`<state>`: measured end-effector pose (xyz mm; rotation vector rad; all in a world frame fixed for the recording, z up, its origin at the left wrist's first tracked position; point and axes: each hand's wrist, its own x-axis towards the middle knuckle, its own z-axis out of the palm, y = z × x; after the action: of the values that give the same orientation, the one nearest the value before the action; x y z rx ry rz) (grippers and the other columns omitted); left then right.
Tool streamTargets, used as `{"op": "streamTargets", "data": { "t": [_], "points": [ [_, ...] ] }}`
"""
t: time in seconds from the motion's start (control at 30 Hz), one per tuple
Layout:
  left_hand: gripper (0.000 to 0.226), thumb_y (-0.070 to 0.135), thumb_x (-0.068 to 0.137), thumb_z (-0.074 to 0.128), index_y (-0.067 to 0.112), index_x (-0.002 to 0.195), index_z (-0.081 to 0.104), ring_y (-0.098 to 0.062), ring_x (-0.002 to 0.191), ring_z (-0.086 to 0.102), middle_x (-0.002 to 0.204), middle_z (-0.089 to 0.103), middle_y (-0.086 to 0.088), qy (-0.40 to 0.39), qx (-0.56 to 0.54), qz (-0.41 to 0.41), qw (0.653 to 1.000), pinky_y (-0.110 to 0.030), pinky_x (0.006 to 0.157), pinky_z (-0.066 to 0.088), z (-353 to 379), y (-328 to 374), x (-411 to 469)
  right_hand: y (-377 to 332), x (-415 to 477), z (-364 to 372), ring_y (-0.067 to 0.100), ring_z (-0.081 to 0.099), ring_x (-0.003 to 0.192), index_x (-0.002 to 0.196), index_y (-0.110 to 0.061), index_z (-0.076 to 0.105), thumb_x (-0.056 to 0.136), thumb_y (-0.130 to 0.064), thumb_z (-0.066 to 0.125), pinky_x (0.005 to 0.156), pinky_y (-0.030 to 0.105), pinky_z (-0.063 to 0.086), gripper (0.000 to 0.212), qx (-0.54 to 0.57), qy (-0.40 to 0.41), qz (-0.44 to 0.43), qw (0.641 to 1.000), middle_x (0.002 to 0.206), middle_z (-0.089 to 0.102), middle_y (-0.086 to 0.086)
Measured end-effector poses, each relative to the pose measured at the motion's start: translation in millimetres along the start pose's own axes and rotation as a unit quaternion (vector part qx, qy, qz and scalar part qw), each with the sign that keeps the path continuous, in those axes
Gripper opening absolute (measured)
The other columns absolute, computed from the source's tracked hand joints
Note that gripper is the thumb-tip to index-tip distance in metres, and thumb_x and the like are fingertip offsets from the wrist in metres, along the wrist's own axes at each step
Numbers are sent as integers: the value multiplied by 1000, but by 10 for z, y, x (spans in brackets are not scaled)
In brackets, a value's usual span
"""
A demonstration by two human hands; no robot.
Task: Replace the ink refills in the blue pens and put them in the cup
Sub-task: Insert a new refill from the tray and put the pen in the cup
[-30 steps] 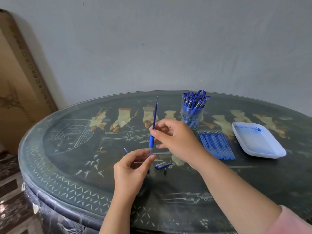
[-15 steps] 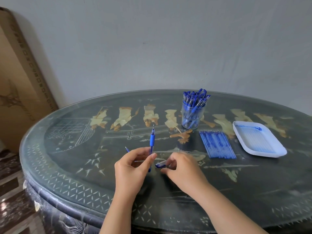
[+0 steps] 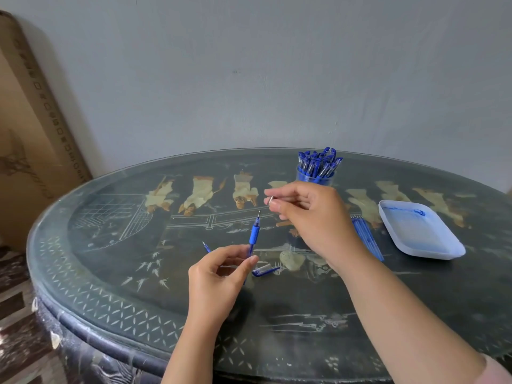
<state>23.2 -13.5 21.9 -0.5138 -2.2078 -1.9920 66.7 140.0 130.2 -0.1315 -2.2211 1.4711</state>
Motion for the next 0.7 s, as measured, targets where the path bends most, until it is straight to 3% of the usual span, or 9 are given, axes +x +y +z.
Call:
{"op": "streamTargets", "data": {
  "t": [0.3,0.4,0.53,0.63,0.7],
  "points": [
    [20,10,73,83,24,87,77,-8,71,70,80,74,13,-8,11,18,1000,-17,68,55,2,-18,-4,59,33,85,0,69,81,92,-27,75,86,-11,72,83,28,57,18,-56,-22,-6,998,83,74,-8],
    [20,11,73,82,25,87,77,-7,71,70,80,74,13,-9,10,19,1000,-18,68,55,-3,-18,-4,87,33,94,1,69,82,99,-25,75,85,-12,74,84,24,56,19,-64,-43,4,997,81,75,-6],
    [19,12,73,82,24,87,77,-8,71,70,80,74,13,-5,10,20,1000,-19,68,56,-9,-26,5,139,32,134,-4,66,76,94,-23,77,82,-25,77,71,9,50,12,-109,-44,23,993,80,73,-10],
    [19,14,73,82,24,88,77,-8,72,70,80,74,13,-9,9,17,1000,-19,69,56,-13,-28,4,146,19,193,0,63,72,83,-24,70,77,-40,79,67,16,52,21,-128,-30,42,990,78,70,-10],
    [20,14,72,82,26,87,76,-8,72,70,80,74,14,-8,7,19,1000,-18,69,56,-13,-25,2,124,-4,201,2,62,78,92,-27,64,75,-49,77,72,22,53,31,-123,-38,62,990,84,67,-10]
  ]
}}
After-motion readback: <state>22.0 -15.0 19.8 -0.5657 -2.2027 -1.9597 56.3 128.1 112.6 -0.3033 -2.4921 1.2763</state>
